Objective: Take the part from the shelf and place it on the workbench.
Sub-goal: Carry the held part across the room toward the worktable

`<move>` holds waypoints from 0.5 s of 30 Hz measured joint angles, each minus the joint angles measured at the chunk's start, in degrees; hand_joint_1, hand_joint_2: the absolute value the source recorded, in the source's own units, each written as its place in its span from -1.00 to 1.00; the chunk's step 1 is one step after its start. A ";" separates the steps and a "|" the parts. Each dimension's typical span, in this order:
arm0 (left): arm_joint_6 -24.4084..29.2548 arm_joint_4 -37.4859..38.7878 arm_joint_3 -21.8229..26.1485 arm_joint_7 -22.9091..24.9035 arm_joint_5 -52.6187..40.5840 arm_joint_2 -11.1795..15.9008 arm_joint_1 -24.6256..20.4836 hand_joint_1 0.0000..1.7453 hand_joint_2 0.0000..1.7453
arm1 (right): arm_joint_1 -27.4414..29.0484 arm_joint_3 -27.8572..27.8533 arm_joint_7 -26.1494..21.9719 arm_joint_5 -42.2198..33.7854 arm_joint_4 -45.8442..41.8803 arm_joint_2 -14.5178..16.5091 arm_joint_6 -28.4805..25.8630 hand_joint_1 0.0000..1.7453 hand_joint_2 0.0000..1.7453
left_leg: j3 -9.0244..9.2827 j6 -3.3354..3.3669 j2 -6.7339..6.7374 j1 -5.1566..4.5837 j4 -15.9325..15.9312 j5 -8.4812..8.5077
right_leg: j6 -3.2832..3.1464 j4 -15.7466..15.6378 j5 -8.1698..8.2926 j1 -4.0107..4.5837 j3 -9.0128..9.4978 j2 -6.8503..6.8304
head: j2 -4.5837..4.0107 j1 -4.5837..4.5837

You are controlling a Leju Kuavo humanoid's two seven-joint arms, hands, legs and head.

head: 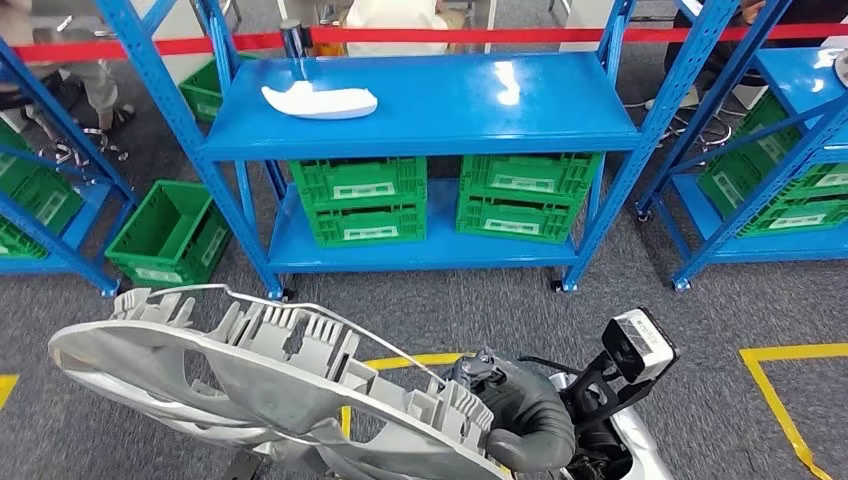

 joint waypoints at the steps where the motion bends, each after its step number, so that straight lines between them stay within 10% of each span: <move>1: 0.00 -0.13 0.13 -0.01 0.01 0.02 0.02 -1.00 1.00 | -0.09 0.01 -0.01 0.01 -0.02 0.00 -0.11 1.00 1.00 | -0.83 0.20 0.05 -0.07 0.01 0.75 | -0.39 3.10 -2.56 -0.03 -1.09 0.04 | 0.00 0.05; 3: 0.10 -0.44 0.37 -0.02 0.01 0.13 0.24 -1.00 1.00 | -0.21 0.05 -0.03 0.06 -0.03 0.00 -0.47 1.00 1.00 | -2.84 0.21 0.09 -0.10 0.12 2.27 | -0.36 10.35 -6.29 -0.18 -2.79 0.06 | 0.00 0.11; 5: 0.34 -1.08 0.75 0.00 -0.03 0.25 0.58 -1.00 1.00 | -0.31 0.17 -0.11 0.15 -0.03 -0.01 -0.86 1.00 1.00 | -4.90 -0.10 0.16 -0.06 0.31 3.73 | 1.07 13.27 -5.71 -0.48 -2.03 0.05 | 0.00 0.11; 8: 0.77 -2.15 1.37 0.04 -0.10 0.42 0.86 -1.00 1.00 | -0.90 0.36 -0.40 0.33 -0.08 0.04 -1.20 1.00 1.00 | -7.98 -0.97 0.16 0.01 1.57 5.39 | 2.68 4.34 -3.03 -0.90 5.56 0.03 | 0.00 0.13; 11: 1.54 -3.12 2.09 0.37 -0.42 0.79 1.25 -1.00 1.00 | -1.40 0.44 -0.78 1.56 -0.32 0.43 -1.85 1.00 1.00 | -9.76 -2.07 0.19 -0.06 2.46 6.99 | 1.31 -3.91 -4.92 -0.48 10.18 0.14 | 0.00 -0.02; 13: 2.04 -3.78 2.60 0.83 -0.93 1.02 1.92 -1.00 1.00 | -1.43 0.48 -0.80 2.49 -0.52 0.80 -2.68 1.00 1.00 | -10.25 -2.74 0.19 0.28 2.34 7.62 | 0.27 -4.13 -4.21 -0.49 9.11 0.14 | 0.00 -0.05; 15: 2.34 -4.50 2.97 1.29 -1.43 1.34 2.66 -1.00 1.00 | -1.43 0.51 -0.84 2.78 -0.74 1.10 -3.70 1.00 1.00 | -11.08 -3.46 0.07 0.62 4.77 4.02 | -0.74 -4.11 -2.91 -0.70 8.16 0.04 | 0.00 -0.08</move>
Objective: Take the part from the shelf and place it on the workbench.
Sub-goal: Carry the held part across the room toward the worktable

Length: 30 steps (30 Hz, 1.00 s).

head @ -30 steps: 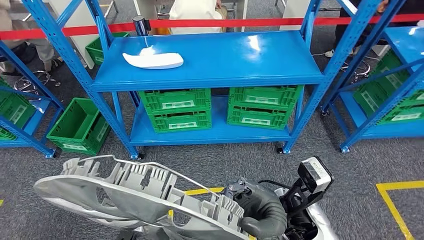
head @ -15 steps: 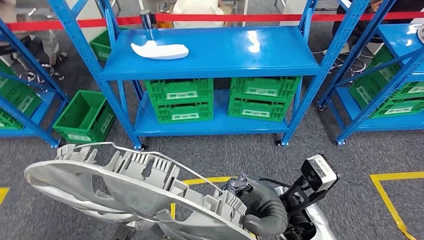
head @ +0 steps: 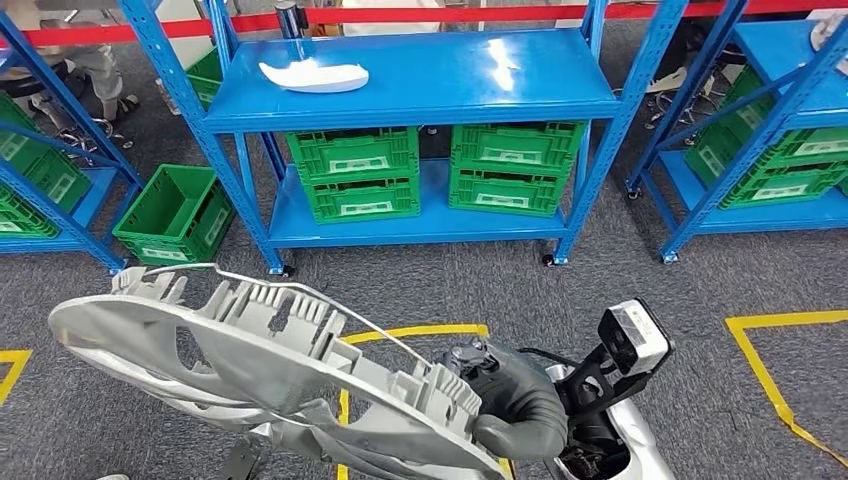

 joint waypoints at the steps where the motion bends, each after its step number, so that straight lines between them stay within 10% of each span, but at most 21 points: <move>1: 0.11 -0.39 0.21 0.20 -0.24 0.14 0.20 -1.00 1.00 | -0.01 0.01 -0.13 0.08 -0.13 0.08 -0.32 1.00 1.00 | -0.68 -0.36 -0.08 0.12 3.02 -3.34 | -0.29 0.04 0.68 0.00 -0.55 -0.07 | 0.00 -0.02; 3: 0.39 -1.20 0.79 0.66 -0.85 0.41 0.28 -1.00 1.00 | 0.04 0.08 -0.65 0.28 -0.31 0.12 -0.63 1.00 1.00 | -1.96 -0.88 -0.15 0.20 10.85 -8.72 | -0.50 0.16 2.01 0.15 -1.95 -0.19 | 0.00 -0.04; 5: 0.67 -1.88 1.45 1.17 -1.49 0.56 0.29 -1.00 1.00 | 0.10 0.29 -1.34 0.40 -0.32 -0.03 -1.09 1.00 1.00 | -1.17 -0.99 -0.17 0.30 14.85 -9.06 | -0.39 0.34 3.20 0.24 -3.57 -0.23 | 0.00 -0.03; 8: 0.85 -2.79 2.44 1.49 -2.05 0.79 0.24 -1.00 1.00 | 0.13 0.75 -2.03 0.44 -0.31 -0.42 -1.54 1.00 1.00 | 6.93 -0.37 -0.34 0.29 6.20 -6.00 | 0.16 0.54 4.74 0.31 -5.52 -0.11 | 0.00 -0.03; 11: 0.94 -3.30 3.10 1.52 -2.26 1.03 0.22 -1.00 1.00 | 0.04 1.08 -2.21 0.60 -0.31 -0.57 -1.82 1.00 1.00 | 12.76 0.77 -0.65 -0.31 -3.13 -7.19 | 1.42 0.46 6.29 0.35 -6.48 -0.11 | 0.00 0.02; 14: 0.97 -3.46 3.50 1.58 -2.32 1.15 0.44 -1.00 1.00 | 0.04 1.37 -2.23 0.70 -0.30 -0.71 -1.96 1.00 1.00 | 12.08 2.18 -0.34 -0.55 -4.41 -5.57 | 2.31 0.68 6.48 0.14 -7.51 -0.12 | 0.00 0.05; 18: 1.06 -3.81 3.92 1.67 -2.34 1.08 0.40 -1.00 1.00 | -0.02 1.60 -2.37 0.85 -0.28 -1.12 -2.03 1.00 1.00 | 9.16 3.46 0.03 -0.60 -4.73 -2.81 | 1.15 12.59 -1.62 0.23 -11.79 -0.03 | 0.00 0.33; 20: 1.29 -3.83 4.30 1.67 -2.40 0.90 0.50 -1.00 1.00 | 0.06 1.73 -2.83 1.30 -0.27 -1.35 -2.23 1.00 1.00 | 7.39 3.42 0.10 -0.73 -4.38 -1.72 | 1.89 17.29 -2.69 0.21 -11.90 -0.03 | 0.00 0.34; 23: 1.44 -3.87 5.34 1.73 -3.31 0.51 0.82 -1.00 1.00 | 0.05 1.98 -3.85 2.06 -0.27 -1.61 -2.51 1.00 1.00 | 4.87 2.94 0.11 -0.73 -3.31 -0.55 | 3.21 9.74 0.00 0.22 -5.25 -0.04 | 0.00 0.35; 25: 1.45 -4.08 5.93 2.10 -4.57 0.37 1.10 -1.00 1.00 | -0.07 2.18 -4.68 2.39 -0.26 -1.70 -2.58 1.00 1.00 | 3.47 2.36 0.14 -0.89 -2.50 0.24 | 2.74 2.23 -0.15 0.45 -0.60 0.01 | 0.00 0.29; 28: 1.43 -4.45 6.79 2.94 -6.54 0.36 1.67 -1.00 1.00 | -0.14 2.33 -6.06 3.16 -0.22 -1.81 -2.04 1.00 1.00 | 2.34 1.48 0.11 -0.83 -2.29 1.52 | 1.64 -0.08 -0.13 0.59 -0.14 0.10 | 0.00 0.30; 30: 1.11 -4.68 7.39 3.40 -7.63 0.44 2.13 -1.00 1.00 | -0.16 2.33 -6.44 3.66 -0.23 -1.62 -1.39 1.00 1.00 | 1.48 0.76 -0.10 -0.56 -0.68 -0.74 | 0.44 -0.14 0.83 0.27 -0.99 0.04 | 0.00 0.16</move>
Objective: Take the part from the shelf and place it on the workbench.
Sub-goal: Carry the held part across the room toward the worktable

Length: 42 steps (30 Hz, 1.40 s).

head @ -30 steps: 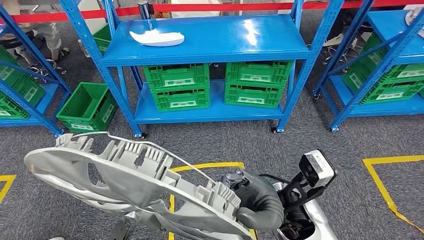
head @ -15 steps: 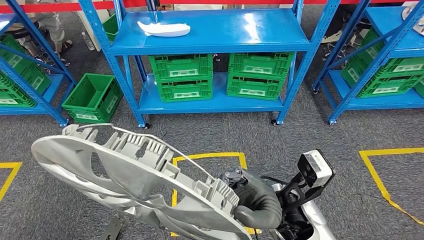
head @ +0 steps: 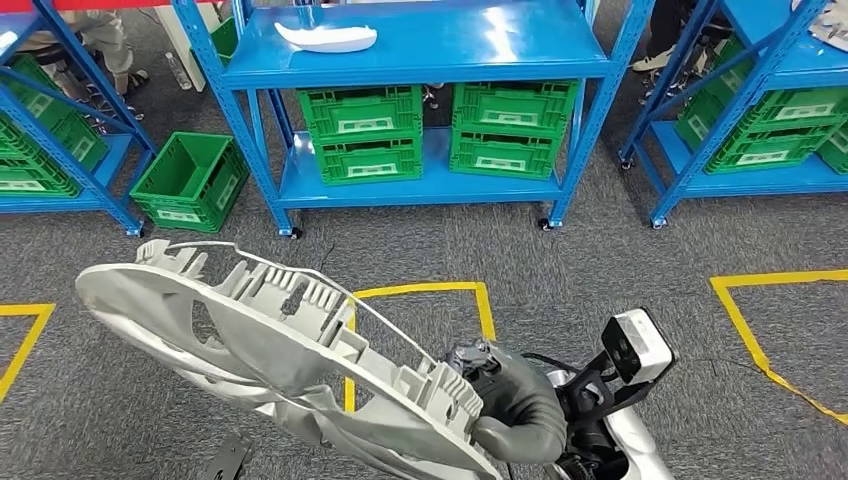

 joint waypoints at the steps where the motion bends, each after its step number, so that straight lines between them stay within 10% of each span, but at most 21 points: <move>1: -0.32 -0.09 0.37 0.17 -0.61 0.04 0.12 -1.00 1.00 | -0.01 -0.02 0.09 0.11 -0.02 0.18 0.30 1.00 1.00 | -0.70 -0.39 -0.10 0.17 2.37 -2.58 | -0.53 -0.02 0.56 -0.16 -0.48 -0.07 | 0.00 -0.07; 4: -1.70 -0.17 1.30 0.46 -2.45 -0.20 0.06 -1.00 1.00 | 0.10 -0.05 0.66 0.05 -0.08 0.56 1.22 1.00 1.00 | -2.72 -1.26 -0.18 0.59 13.50 -9.70 | -1.05 0.24 2.05 0.08 -2.28 -0.28 | 0.00 -0.22; 6: -2.44 -0.14 1.74 0.49 -3.18 -0.50 -0.02 -1.00 1.00 | 0.30 -0.07 1.06 -0.13 -0.08 0.61 1.74 1.00 1.00 | -1.27 -1.40 -0.18 0.80 15.65 -9.04 | -0.90 0.62 2.88 0.13 -3.65 -0.30 | 0.00 -0.23; 10: -3.36 -0.07 2.65 0.26 -3.76 -0.97 -0.64 -1.00 1.00 | 0.41 -0.06 1.85 -0.54 -0.09 0.70 2.31 1.00 1.00 | 9.76 -0.39 -0.52 0.71 1.07 -6.36 | 0.03 1.20 4.54 0.24 -5.63 -0.16 | 0.00 -0.22; 12: -3.44 0.00 2.93 0.16 -3.83 -1.12 -0.84 -1.00 1.00 | 0.39 -0.05 1.97 -0.66 -0.10 0.76 2.40 1.00 1.00 | 11.75 0.31 -0.67 0.20 -2.61 -7.26 | 0.90 1.09 5.52 0.14 -6.03 -0.22 | 0.00 -0.21; 15: -3.64 0.25 3.29 0.04 -3.87 -1.40 -1.01 -1.00 1.00 | 0.39 -0.08 2.15 -0.78 -0.10 0.73 2.41 1.00 1.00 | 10.48 1.76 -0.30 0.01 -3.41 -5.29 | 1.46 1.84 5.05 0.01 -7.11 -0.17 | 0.00 -0.15; 18: -4.50 0.58 3.52 -0.38 -4.08 -1.87 -1.34 -1.00 1.00 | 0.32 -0.14 2.58 -1.31 -0.10 0.66 2.37 1.00 1.00 | 7.92 2.84 0.05 0.16 -3.67 -2.74 | 0.31 10.60 -2.10 0.02 -10.18 -0.09 | 0.00 0.09; 21: -5.24 1.35 3.71 -0.76 -4.24 -2.46 -1.52 -1.00 1.00 | 0.34 -0.12 3.18 -2.08 -0.09 0.55 2.18 1.00 1.00 | 4.68 2.74 0.26 0.07 -3.27 -0.49 | 1.65 18.29 -4.07 -0.21 -10.42 -0.07 | 0.00 0.10; 24: -5.65 2.29 3.90 -1.11 -4.29 -3.12 -1.87 -1.00 1.00 | 0.26 -0.11 3.75 -2.34 -0.15 0.48 2.15 1.00 1.00 | 1.43 1.96 0.26 0.13 -1.96 1.22 | 3.33 9.89 -1.36 -0.54 -2.76 -0.08 | 0.00 0.12; 26: -5.94 2.96 4.05 -1.60 -4.22 -3.43 -2.10 -1.00 1.00 | 0.11 -0.14 4.44 -2.16 -0.46 0.58 2.07 1.00 1.00 | -0.06 1.20 0.24 0.06 -1.21 2.35 | 2.53 2.41 -2.47 -0.34 1.91 -0.02 | 0.00 -0.01; 29: -6.49 4.19 4.22 -2.36 -4.01 -3.73 -1.95 -1.00 1.00 | 0.00 -0.14 5.60 -2.29 -0.94 0.72 1.16 1.00 1.00 | -1.02 0.06 0.24 0.37 -1.58 4.08 | 0.79 0.19 -2.21 -0.03 1.57 0.02 | 0.00 -0.07; 31: -6.70 4.93 4.25 -2.59 -3.99 -3.91 -1.61 -1.00 1.00 | 0.03 -0.09 6.01 -2.74 -1.03 0.73 0.44 1.00 1.00 | -1.85 -0.63 0.14 0.68 0.13 0.83 | -0.34 0.16 -0.67 -0.30 0.27 -0.08 | 0.00 -0.11; 33: -6.80 5.32 4.26 -2.70 -4.00 -3.99 -1.55 -1.00 1.00 | 0.09 -0.06 6.11 -2.95 -1.03 0.72 0.22 1.00 1.00 | -2.83 -1.27 0.03 0.90 6.26 -6.14 | -0.95 0.20 1.03 -0.29 -1.33 -0.18 | 0.00 -0.19; 35: -6.86 5.62 4.28 -2.79 -3.95 -4.06 -1.73 -1.00 1.00 | 0.29 -0.04 5.84 -2.81 -1.03 0.71 0.23 1.00 1.00 | -3.13 -1.68 -0.04 1.02 13.46 -9.64 | -1.00 0.33 2.67 -0.12 -3.18 -0.23 | 0.00 -0.20; 38: -6.68 6.12 4.43 -3.21 -3.45 -4.20 -1.97 -1.00 1.00 | 0.68 -0.08 4.98 -1.23 -1.03 0.71 0.06 1.00 1.00 | 1.71 -1.50 -0.07 1.07 13.30 -6.11 | -0.65 0.57 4.93 -0.02 -6.14 -0.18 | 0.00 -0.21; 42: -6.07 6.52 5.23 -3.98 -2.74 -4.29 -2.75 -1.00 1.00 | 0.75 -0.36 4.28 1.59 -1.51 0.88 -1.49 1.00 1.00 | 14.06 -0.05 -0.45 0.50 -2.62 -8.60 | 0.61 0.46 7.62 0.18 -7.79 -0.27 | 0.00 -0.20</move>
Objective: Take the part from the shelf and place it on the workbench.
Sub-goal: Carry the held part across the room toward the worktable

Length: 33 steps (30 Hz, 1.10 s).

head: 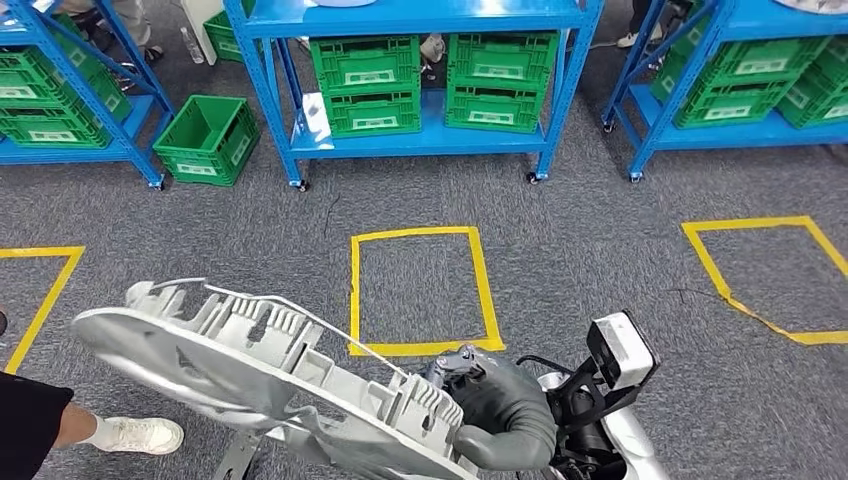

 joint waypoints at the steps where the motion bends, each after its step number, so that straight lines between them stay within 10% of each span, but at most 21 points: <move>1: 0.14 0.10 0.14 -0.11 0.14 -0.02 -0.08 -1.00 1.00 | -0.03 -0.05 -0.01 0.24 -0.13 0.02 -0.61 1.00 1.00 | 0.30 0.46 0.00 -0.27 -1.37 -0.17 | 0.44 -0.31 0.77 -0.03 -0.08 -0.09 | 0.00 0.01; 4: 0.51 0.43 0.45 -0.27 0.42 -0.24 -0.10 -1.00 1.00 | -0.04 -0.01 -0.04 0.39 -0.35 -0.36 -2.30 1.00 1.00 | -1.97 2.12 0.40 -0.26 -1.99 2.46 | 0.67 0.55 -0.29 -0.21 -1.47 -0.01 | 0.00 0.07; 7: 0.71 0.51 0.73 -0.42 0.43 -0.42 -0.21 -1.00 1.00 | -0.21 0.22 -0.65 0.65 -0.36 -0.91 -2.56 1.00 1.00 | -5.18 2.93 0.68 -0.44 -2.03 5.34 | -0.58 10.44 -8.61 -0.20 -4.10 0.15 | 0.00 0.22; 10: 0.75 0.51 1.05 -0.52 0.42 -0.49 -0.22 -1.00 1.00 | -0.62 0.58 -1.30 1.00 -0.32 -1.27 -2.62 1.00 1.00 | -8.61 2.82 0.82 -0.69 -1.43 7.88 | 1.01 18.23 -9.04 -0.21 -3.26 0.18 | 0.00 0.23; 12: 0.76 0.50 1.15 -0.55 0.41 -0.53 -0.23 -1.00 1.00 | -0.99 0.78 -1.55 1.25 -0.33 -1.37 -2.72 1.00 1.00 | -10.89 2.51 0.82 -0.73 -0.68 9.24 | 1.68 13.62 -7.28 -0.16 1.99 0.18 | 0.00 0.22; 14: 0.93 0.43 1.19 -0.63 0.41 -0.56 -0.23 -1.00 1.00 | -1.60 0.98 -2.04 1.75 -0.42 -1.38 -3.07 1.00 1.00 | -12.66 1.99 0.75 -0.88 0.24 10.42 | 0.87 3.61 -8.93 0.12 9.26 0.16 | 0.00 0.19; 17: 1.65 0.12 1.25 -0.56 0.35 -0.39 0.16 -1.00 1.00 | -2.18 1.21 -3.58 2.54 -0.50 -1.49 -3.66 1.00 1.00 | -14.15 0.94 0.74 -0.73 0.34 12.49 | -0.44 -2.09 -10.35 0.45 11.58 0.18 | 0.00 0.18; 19: 2.04 -0.31 1.23 -0.23 0.28 -0.13 0.89 -1.00 1.00 | -2.23 1.31 -4.42 2.75 -0.48 -1.62 -3.75 1.00 1.00 | -14.99 0.08 0.60 -0.33 1.36 10.63 | -1.36 -1.96 -8.97 0.21 10.30 0.11 | 0.00 0.14; 22: 2.26 -0.97 1.24 0.20 0.32 0.28 1.49 -1.00 1.00 | -2.32 1.42 -4.91 2.84 -0.48 -1.67 -3.75 1.00 1.00 | -17.07 -1.11 0.39 0.09 10.27 2.02 | -2.23 -1.98 -6.88 0.08 8.21 -0.02 | 0.00 0.05; 24: 2.33 -1.17 1.28 0.57 0.44 0.54 1.55 -1.00 1.00 | -2.33 1.55 -5.00 2.83 -0.48 -1.68 -3.73 1.00 1.00 | -17.78 -1.56 0.38 0.29 16.98 1.02 | -2.15 -1.90 -5.43 0.12 6.57 -0.02 | 0.00 0.03; 27: 2.43 -1.51 1.33 0.78 0.50 0.81 1.66 -1.00 1.00 | -2.31 1.81 -5.07 2.81 -0.48 -1.72 -3.67 1.00 1.00 | -12.58 -1.45 0.36 0.55 14.03 5.38 | -1.63 -1.64 -3.57 0.11 4.24 0.03 | 0.00 0.02; 30: 2.54 -1.94 1.42 0.81 0.52 1.09 1.58 -1.00 1.00 | -2.38 2.00 -5.13 2.80 -0.48 -1.73 -3.64 1.00 1.00 | -3.44 -0.38 0.23 0.28 1.28 3.16 | -0.70 -1.40 -2.34 0.46 3.18 -0.02 | 0.00 0.07; 33: 2.58 -2.02 1.45 0.86 0.57 1.20 1.73 -1.00 1.00 | -2.42 2.13 -5.20 2.77 -0.48 -1.76 -3.62 1.00 1.00 | -2.53 1.11 0.29 -0.15 -1.56 2.65 | 0.36 -1.20 -1.50 0.41 2.54 -0.18 | 0.00 0.11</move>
